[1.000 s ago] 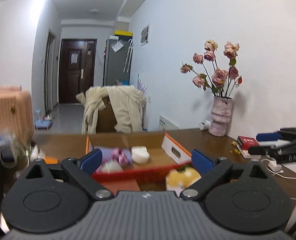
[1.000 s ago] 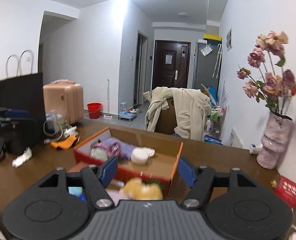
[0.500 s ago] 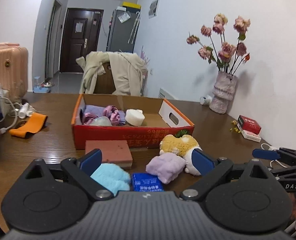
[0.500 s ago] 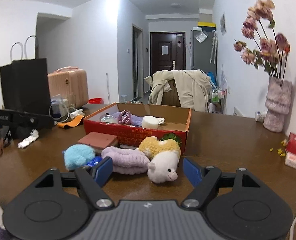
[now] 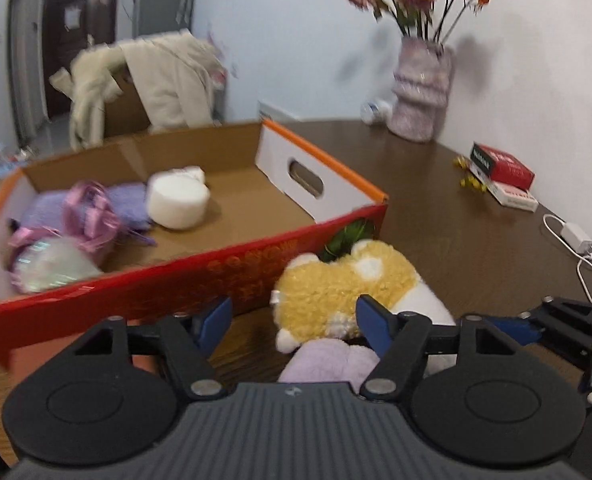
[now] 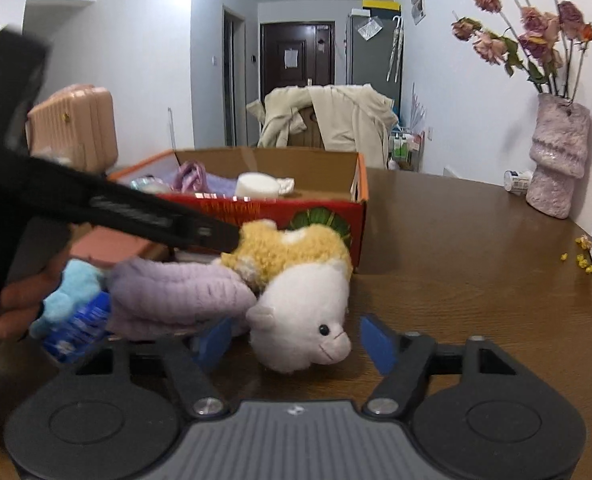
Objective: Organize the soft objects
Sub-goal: 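Grasp the white-and-yellow lamb plush with the right gripper, then lower the lamb plush into the box and open the right gripper, then withdraw both grippers from the box toward the remaining items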
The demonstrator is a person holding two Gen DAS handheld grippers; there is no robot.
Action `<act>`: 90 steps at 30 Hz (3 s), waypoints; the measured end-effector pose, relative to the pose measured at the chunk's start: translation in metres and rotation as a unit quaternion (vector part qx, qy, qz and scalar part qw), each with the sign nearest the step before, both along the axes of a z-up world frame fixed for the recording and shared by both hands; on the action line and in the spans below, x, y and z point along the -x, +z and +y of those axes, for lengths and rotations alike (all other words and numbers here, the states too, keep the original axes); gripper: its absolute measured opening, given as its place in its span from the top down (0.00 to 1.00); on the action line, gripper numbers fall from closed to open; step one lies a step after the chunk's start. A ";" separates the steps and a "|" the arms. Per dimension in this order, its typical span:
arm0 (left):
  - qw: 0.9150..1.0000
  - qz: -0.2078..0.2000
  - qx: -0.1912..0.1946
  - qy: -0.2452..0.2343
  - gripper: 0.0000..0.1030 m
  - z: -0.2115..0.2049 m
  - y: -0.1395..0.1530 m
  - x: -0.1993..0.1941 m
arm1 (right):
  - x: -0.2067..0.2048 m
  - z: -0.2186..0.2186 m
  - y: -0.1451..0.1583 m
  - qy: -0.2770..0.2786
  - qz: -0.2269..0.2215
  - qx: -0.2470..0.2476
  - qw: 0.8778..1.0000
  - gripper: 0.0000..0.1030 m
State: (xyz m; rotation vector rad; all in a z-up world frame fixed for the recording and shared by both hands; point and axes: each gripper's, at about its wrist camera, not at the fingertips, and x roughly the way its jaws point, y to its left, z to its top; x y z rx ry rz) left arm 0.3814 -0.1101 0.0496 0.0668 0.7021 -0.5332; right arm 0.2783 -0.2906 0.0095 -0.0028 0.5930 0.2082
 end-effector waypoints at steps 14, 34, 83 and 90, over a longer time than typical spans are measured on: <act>0.995 0.067 0.072 -0.024 0.65 0.000 -0.014 -0.016 | -0.019 -0.017 -0.008 -0.009 0.022 -0.058 0.998 0.51; 0.995 -0.004 0.101 -0.018 0.66 0.010 0.074 -0.070 | -0.074 -0.027 0.105 0.055 -0.054 -0.016 0.997 0.55; 0.986 -0.151 0.023 0.060 0.16 0.104 0.185 0.078 | -0.060 -0.018 0.203 0.023 -0.081 0.053 0.995 0.22; 0.974 -0.208 0.021 0.085 0.04 0.116 0.162 0.161 | 0.022 -0.017 0.183 0.028 -0.122 0.035 0.992 0.13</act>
